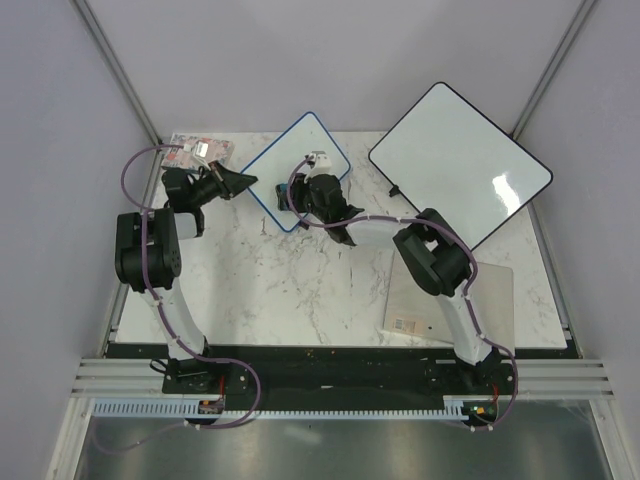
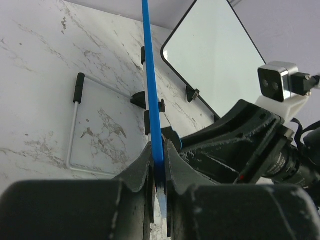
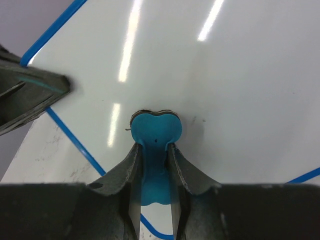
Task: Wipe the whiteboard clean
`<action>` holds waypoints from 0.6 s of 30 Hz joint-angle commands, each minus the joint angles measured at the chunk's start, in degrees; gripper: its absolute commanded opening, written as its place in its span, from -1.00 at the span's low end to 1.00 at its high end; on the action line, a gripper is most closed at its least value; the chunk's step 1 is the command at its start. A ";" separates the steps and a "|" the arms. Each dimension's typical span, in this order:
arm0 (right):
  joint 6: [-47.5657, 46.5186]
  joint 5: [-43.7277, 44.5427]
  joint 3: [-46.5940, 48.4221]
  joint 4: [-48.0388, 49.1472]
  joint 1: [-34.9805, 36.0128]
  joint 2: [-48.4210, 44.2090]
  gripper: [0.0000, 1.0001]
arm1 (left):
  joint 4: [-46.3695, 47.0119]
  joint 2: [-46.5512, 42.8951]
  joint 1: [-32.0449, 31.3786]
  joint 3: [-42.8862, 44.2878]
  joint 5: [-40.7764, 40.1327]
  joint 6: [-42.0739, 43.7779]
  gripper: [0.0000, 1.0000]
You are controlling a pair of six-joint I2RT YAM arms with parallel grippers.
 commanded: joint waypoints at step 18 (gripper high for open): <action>12.04 4.86 1.03 -13.04 -11.10 6.20 -1.00 | 2.59 -0.99 -3.66 0.30 8.99 0.56 -0.97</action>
